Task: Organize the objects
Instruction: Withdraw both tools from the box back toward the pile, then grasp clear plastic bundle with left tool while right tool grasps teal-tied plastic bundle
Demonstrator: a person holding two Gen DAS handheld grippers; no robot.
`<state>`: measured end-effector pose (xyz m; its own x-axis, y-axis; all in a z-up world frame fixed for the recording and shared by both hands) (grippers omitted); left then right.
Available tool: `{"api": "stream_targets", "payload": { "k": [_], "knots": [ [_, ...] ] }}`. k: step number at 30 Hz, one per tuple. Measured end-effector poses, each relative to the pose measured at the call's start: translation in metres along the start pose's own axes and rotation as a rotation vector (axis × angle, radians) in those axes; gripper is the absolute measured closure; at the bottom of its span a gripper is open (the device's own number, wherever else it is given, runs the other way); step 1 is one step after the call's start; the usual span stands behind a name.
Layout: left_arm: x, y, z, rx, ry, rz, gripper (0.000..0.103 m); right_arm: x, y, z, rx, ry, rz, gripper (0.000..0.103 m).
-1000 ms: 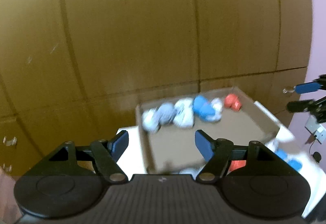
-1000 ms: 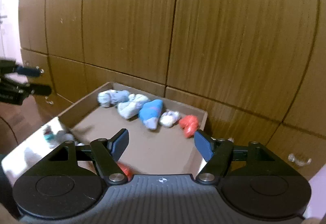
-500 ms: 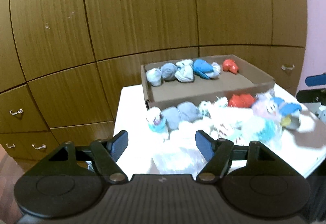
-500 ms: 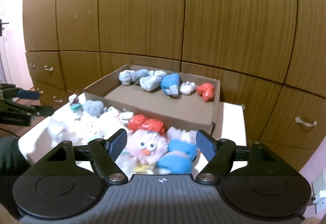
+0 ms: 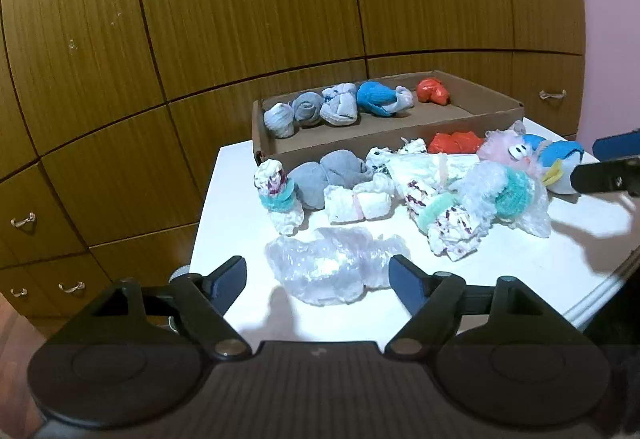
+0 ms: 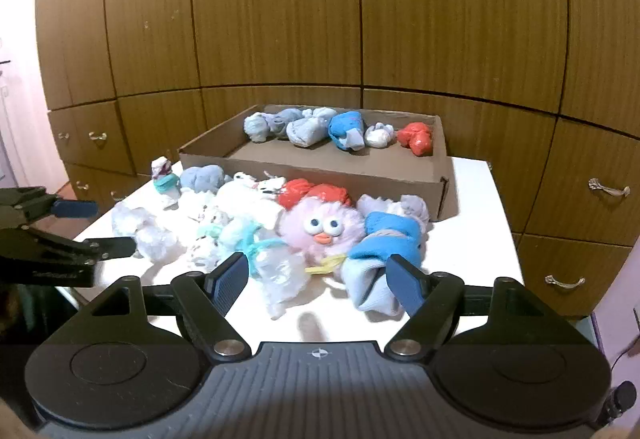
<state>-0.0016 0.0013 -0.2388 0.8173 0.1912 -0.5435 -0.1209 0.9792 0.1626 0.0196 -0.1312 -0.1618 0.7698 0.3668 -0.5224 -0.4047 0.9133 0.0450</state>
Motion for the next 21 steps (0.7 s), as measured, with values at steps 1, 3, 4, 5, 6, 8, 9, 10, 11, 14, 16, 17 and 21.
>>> {"api": "stream_targets", "payload": {
  "k": [1, 3, 4, 5, 6, 8, 9, 10, 11, 14, 16, 17, 21],
  "knots": [
    [0.001, 0.000, 0.000, -0.002, 0.002, 0.001, 0.026, 0.001, 0.003, -0.001, 0.008, -0.002, -0.003, 0.023],
    [0.003, 0.001, 0.000, 0.000, 0.003, -0.002, 0.026, 0.004, 0.011, -0.003, 0.020, -0.002, 0.000, 0.023],
    [0.004, 0.002, 0.000, 0.002, 0.005, -0.001, 0.025, 0.007, 0.015, -0.004, 0.019, 0.002, 0.003, 0.023],
    [0.004, 0.001, 0.000, 0.004, 0.005, -0.002, 0.024, 0.010, 0.019, -0.005, 0.019, 0.005, 0.006, 0.023],
    [0.006, 0.001, 0.000, 0.005, 0.004, -0.002, 0.023, 0.012, 0.023, -0.006, 0.019, 0.009, 0.010, 0.023],
    [0.009, 0.000, -0.001, 0.002, 0.008, -0.003, 0.023, 0.019, 0.029, -0.009, 0.020, 0.023, 0.019, 0.023],
    [0.009, 0.000, -0.002, 0.002, 0.012, -0.006, 0.023, 0.022, 0.030, -0.010, 0.024, 0.028, 0.017, 0.023],
    [0.011, 0.000, -0.003, 0.001, 0.016, -0.009, 0.023, 0.025, 0.032, -0.011, 0.029, 0.034, 0.016, 0.023],
    [0.010, 0.000, -0.004, 0.001, 0.018, -0.012, 0.023, 0.028, 0.033, -0.012, 0.032, 0.039, 0.013, 0.023],
    [0.012, -0.002, -0.006, -0.003, 0.025, -0.022, 0.023, 0.037, 0.034, -0.013, 0.044, 0.050, 0.006, 0.023],
    [0.014, -0.003, -0.007, -0.004, 0.025, -0.027, 0.023, 0.042, 0.035, -0.013, 0.048, 0.053, 0.002, 0.023],
    [0.013, -0.003, -0.006, -0.006, 0.024, -0.028, 0.023, 0.045, 0.035, -0.013, 0.047, 0.055, -0.002, 0.023],
    [0.014, -0.001, -0.005, -0.015, 0.023, -0.029, 0.021, 0.053, 0.031, -0.012, 0.069, 0.054, -0.017, 0.023]
  ]
}}
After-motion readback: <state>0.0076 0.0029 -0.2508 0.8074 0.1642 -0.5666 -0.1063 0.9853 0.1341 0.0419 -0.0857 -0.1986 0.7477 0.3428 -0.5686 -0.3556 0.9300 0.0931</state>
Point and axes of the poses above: each gripper's, at about its wrist camera, not at the fingertips, and x roughly the way its jaws point, y to its left, z to its top, the point moved 9 cm from there along x, roughly the way its jaws point, and after that the axes turned 1 degree about -x, right-handed, at the moved point
